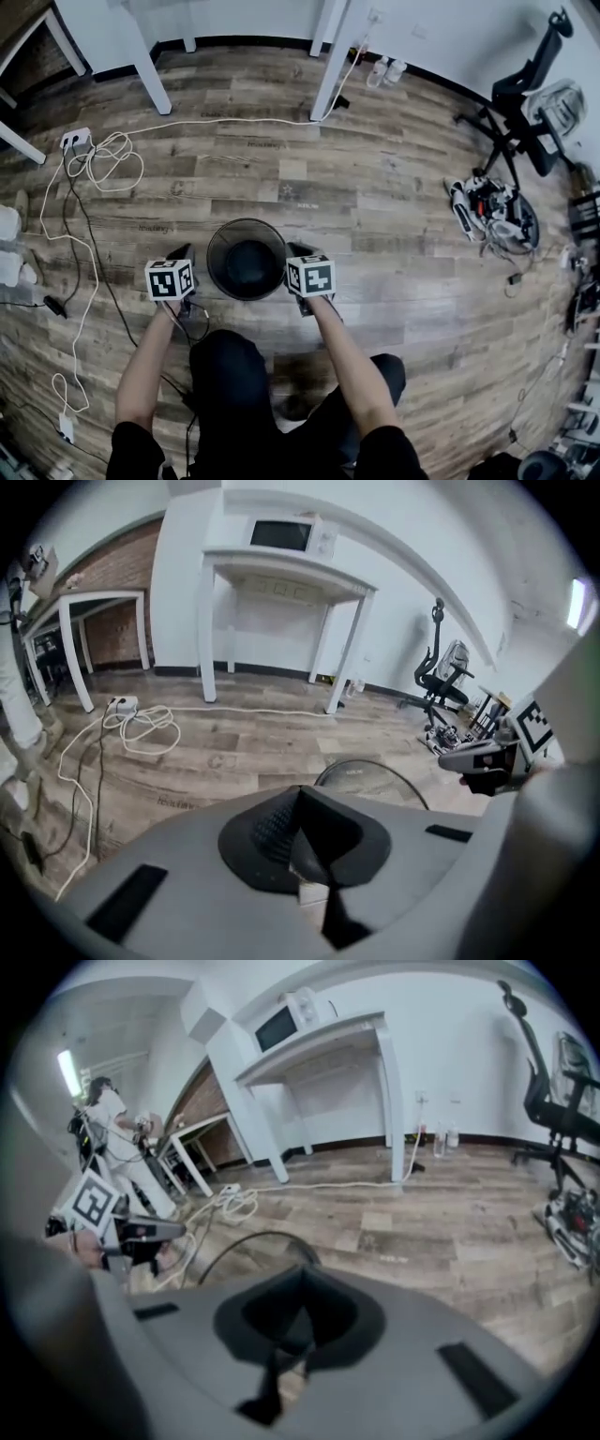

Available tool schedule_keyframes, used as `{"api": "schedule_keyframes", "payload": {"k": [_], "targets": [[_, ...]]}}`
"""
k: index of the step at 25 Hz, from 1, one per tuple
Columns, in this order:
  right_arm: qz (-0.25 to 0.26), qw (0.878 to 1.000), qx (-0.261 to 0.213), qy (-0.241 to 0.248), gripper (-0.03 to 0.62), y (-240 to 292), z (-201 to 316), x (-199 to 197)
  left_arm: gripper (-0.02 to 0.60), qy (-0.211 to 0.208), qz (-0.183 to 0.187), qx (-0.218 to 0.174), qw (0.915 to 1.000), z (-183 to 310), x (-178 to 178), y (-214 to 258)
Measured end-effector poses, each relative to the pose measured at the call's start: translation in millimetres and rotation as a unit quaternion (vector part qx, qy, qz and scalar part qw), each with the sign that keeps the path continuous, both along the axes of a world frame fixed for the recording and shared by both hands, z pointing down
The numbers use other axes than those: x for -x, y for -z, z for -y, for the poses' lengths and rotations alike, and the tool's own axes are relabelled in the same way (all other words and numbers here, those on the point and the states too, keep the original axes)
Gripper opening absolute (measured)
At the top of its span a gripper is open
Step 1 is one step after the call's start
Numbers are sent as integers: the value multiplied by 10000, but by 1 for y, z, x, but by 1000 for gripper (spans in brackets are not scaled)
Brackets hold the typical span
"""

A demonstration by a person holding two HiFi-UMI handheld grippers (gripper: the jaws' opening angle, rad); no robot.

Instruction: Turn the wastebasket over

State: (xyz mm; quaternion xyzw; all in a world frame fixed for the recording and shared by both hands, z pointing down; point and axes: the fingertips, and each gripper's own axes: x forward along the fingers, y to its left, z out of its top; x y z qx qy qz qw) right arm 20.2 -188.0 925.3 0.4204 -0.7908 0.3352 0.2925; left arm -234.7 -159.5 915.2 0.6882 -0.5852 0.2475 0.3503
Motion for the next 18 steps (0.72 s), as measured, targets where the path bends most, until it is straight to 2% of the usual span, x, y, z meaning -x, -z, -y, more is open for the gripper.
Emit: {"api": "schedule_keyframes", "payload": {"k": [5, 9, 12, 18], "targets": [[-35, 9998, 152, -111, 31, 41, -15, 0, 31, -76, 422, -780, 9960, -2, -21, 99], [7, 9991, 398, -120, 31, 91, -33, 5, 31, -253, 758, -1007, 9917, -16, -35, 180], [-60, 9986, 493, -163, 31, 138, -41, 7, 31, -172, 683, -1041, 9921, -28, -40, 237], [-61, 9983, 546, -180, 31, 240, -62, 22, 31, 374, 327, -1230, 9912, -61, -27, 356]]}}
